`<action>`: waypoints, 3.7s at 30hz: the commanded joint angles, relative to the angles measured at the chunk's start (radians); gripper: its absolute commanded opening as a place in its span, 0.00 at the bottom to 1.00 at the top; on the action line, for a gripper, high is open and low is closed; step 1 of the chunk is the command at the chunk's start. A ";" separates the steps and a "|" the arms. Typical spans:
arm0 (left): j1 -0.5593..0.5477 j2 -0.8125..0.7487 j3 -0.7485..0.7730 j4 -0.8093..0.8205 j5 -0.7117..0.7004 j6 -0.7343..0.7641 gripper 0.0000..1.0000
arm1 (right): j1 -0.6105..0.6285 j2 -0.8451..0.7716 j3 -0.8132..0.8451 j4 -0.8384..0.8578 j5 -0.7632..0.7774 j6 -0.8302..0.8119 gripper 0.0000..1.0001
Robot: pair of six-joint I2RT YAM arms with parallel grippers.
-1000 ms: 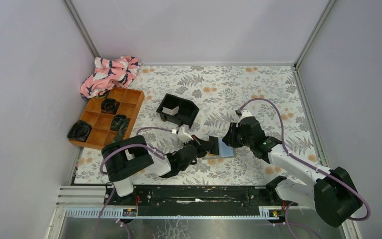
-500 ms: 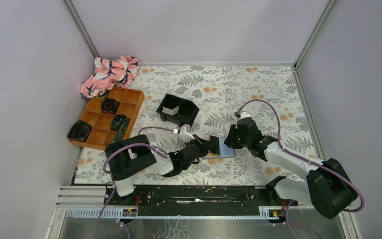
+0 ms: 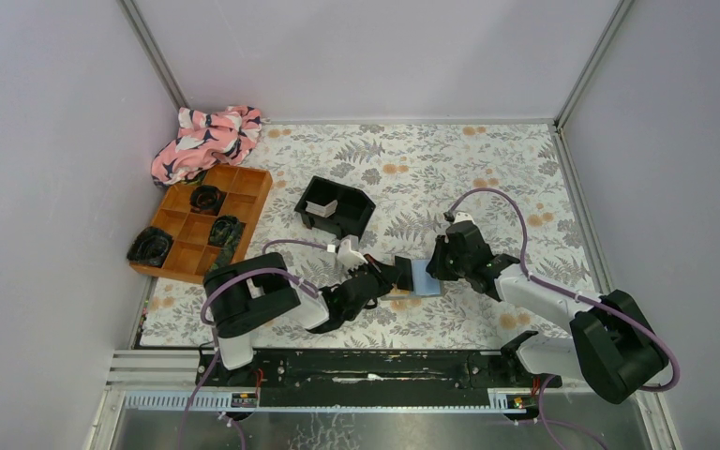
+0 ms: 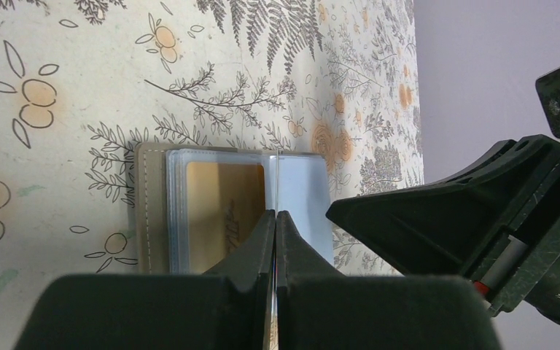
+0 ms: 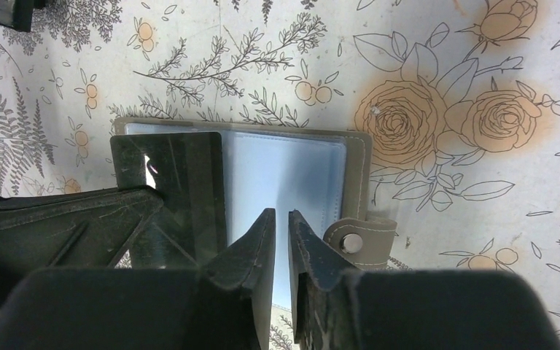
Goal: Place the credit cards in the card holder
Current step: Insert the credit card into the card holder.
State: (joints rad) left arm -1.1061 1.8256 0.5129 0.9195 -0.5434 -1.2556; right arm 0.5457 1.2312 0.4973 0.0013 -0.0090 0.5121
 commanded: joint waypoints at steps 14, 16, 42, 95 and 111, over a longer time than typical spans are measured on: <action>-0.007 0.056 0.022 0.048 -0.039 -0.059 0.00 | -0.024 0.012 -0.012 0.011 0.046 0.019 0.17; -0.007 0.063 0.021 0.053 -0.038 -0.070 0.00 | -0.026 0.014 -0.012 0.007 0.048 0.021 0.17; -0.007 0.136 -0.010 0.201 -0.011 -0.183 0.00 | -0.064 0.012 -0.022 -0.043 0.147 0.054 0.17; -0.059 0.214 0.127 0.034 -0.074 -0.261 0.00 | -0.069 0.068 -0.031 -0.049 0.076 0.071 0.11; -0.080 0.095 0.138 -0.293 -0.008 -0.111 0.35 | -0.068 0.069 -0.034 -0.041 0.056 0.063 0.11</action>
State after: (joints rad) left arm -1.1728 1.9701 0.6876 0.7986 -0.5621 -1.4479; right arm 0.4774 1.2743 0.4763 -0.0063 0.0841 0.5877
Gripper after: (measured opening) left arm 0.314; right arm 0.113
